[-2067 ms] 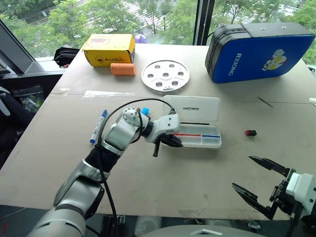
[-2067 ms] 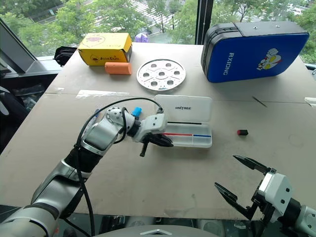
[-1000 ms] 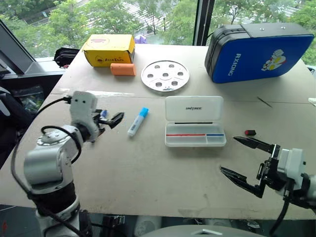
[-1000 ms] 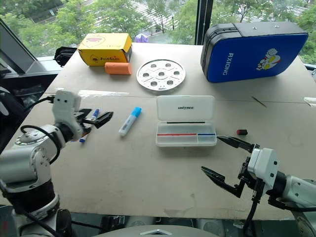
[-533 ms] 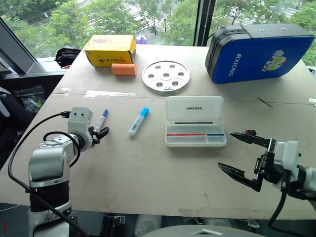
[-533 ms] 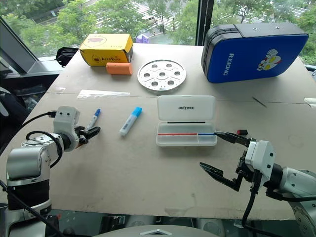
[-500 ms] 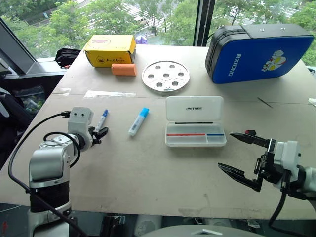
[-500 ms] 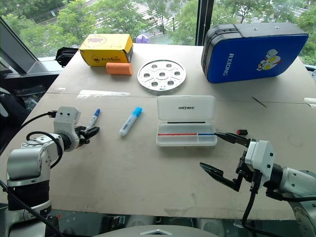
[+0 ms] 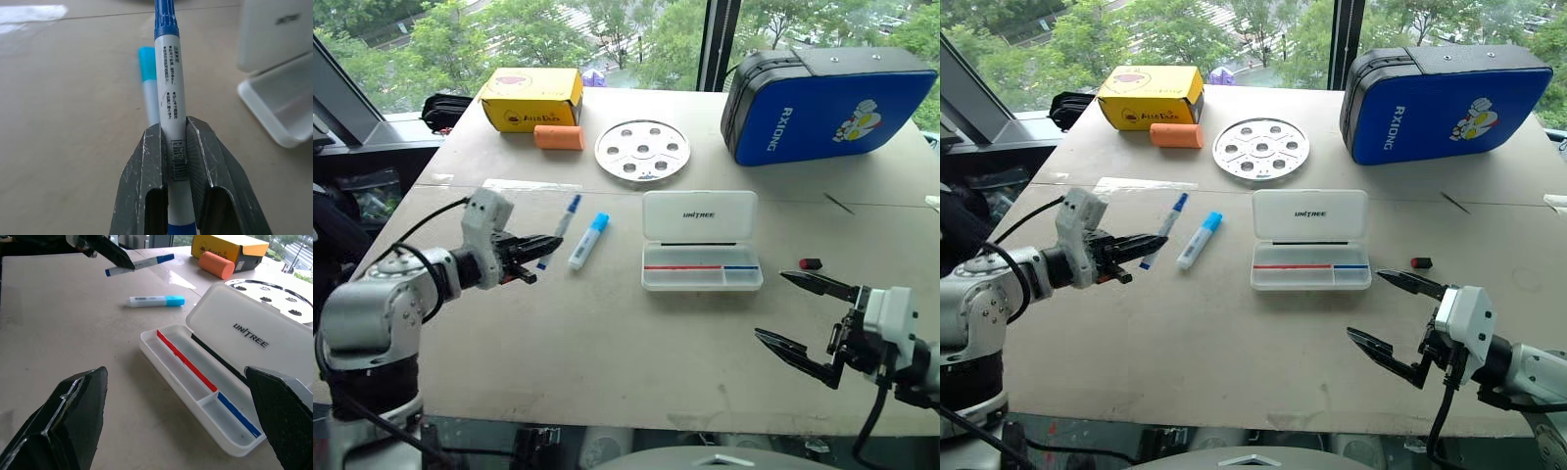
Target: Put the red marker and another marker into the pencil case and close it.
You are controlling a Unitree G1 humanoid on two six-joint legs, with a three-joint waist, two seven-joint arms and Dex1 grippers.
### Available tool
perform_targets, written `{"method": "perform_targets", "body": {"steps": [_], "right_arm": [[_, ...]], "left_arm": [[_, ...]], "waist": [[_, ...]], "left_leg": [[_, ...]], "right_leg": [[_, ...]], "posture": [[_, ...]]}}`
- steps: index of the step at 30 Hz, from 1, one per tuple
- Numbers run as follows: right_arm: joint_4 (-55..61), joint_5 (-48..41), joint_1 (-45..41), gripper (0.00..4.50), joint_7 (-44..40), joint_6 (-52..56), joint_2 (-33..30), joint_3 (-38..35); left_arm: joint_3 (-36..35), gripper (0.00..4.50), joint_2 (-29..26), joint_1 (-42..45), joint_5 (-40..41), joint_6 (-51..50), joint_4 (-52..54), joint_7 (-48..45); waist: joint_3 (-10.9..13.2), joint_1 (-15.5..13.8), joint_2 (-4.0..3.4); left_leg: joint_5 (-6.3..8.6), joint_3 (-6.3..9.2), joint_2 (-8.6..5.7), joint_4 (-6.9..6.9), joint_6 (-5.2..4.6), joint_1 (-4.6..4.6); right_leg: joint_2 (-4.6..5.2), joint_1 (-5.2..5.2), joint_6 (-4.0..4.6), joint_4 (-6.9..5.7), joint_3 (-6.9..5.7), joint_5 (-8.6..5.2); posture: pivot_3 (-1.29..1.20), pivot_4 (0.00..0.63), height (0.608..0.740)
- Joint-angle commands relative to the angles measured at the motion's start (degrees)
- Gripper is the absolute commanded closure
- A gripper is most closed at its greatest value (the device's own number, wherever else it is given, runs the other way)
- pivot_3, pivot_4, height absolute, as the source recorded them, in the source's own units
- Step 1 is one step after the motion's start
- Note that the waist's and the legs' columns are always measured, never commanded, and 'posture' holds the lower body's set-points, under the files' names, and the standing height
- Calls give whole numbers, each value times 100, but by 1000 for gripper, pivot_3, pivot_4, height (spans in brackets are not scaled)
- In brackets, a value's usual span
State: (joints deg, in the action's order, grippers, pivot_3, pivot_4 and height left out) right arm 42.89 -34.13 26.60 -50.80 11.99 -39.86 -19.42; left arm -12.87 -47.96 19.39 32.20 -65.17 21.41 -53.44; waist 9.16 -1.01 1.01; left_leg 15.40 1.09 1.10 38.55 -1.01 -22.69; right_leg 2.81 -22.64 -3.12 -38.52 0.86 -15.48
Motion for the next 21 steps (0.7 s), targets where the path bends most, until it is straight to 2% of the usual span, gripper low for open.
{"method": "perform_targets", "body": {"steps": [1,5,9,13,18,20,21], "right_arm": [[216,-133,284,0,-91,-183,50,-487],[205,-201,612,0,-221,-250,78,-914],[171,-276,864,0,-380,-310,103,-1325],[209,-347,1074,0,-539,-335,101,-1611],[127,-362,1141,0,-695,-359,61,-1823],[58,-375,1108,0,-774,-358,26,-1878],[41,-393,1070,0,-797,-342,2,-1887]], "left_arm": [[1738,4483,-85,1070,-290,586,-62,-723],[3311,4483,351,2411,-1131,1622,-1115,-1359],[4234,4483,945,3164,-1908,2584,-2356,-1721],[4643,4483,1762,3753,-2447,3137,-3529,-1714],[4762,4483,2190,3989,-2833,3499,-4236,-1830],[4698,3464,2262,3998,-2938,3568,-4315,-1803],[4604,3150,2234,3977,-2929,3509,-4233,-1802]], "waist": [[-2,-48,-6],[-2,38,-4],[0,102,-3],[4,69,1],[5,84,0],[5,83,0],[6,83,1]], "left_leg": [[0,1,-6,0,0,0],[0,-14,-29,5,-1,3],[0,-44,-21,4,-3,2],[0,-45,-21,5,-4,-6],[1,-48,-20,5,-5,-6],[1,-47,-20,5,-5,-5],[1,-47,-20,5,-5,-5]], "right_leg": [[1,2,0,0,-1,0],[-4,3,-1,-2,14,0],[-18,-5,-4,-2,21,-2],[-18,-6,-7,0,17,-4],[-17,-7,-8,2,22,-5],[-17,-7,-9,2,21,-5],[-17,-7,-9,2,21,-5]], "posture": [[0,150,740],[0,150,740],[0,150,740],[0,150,740],[0,150,740],[0,150,740],[0,150,740]]}}
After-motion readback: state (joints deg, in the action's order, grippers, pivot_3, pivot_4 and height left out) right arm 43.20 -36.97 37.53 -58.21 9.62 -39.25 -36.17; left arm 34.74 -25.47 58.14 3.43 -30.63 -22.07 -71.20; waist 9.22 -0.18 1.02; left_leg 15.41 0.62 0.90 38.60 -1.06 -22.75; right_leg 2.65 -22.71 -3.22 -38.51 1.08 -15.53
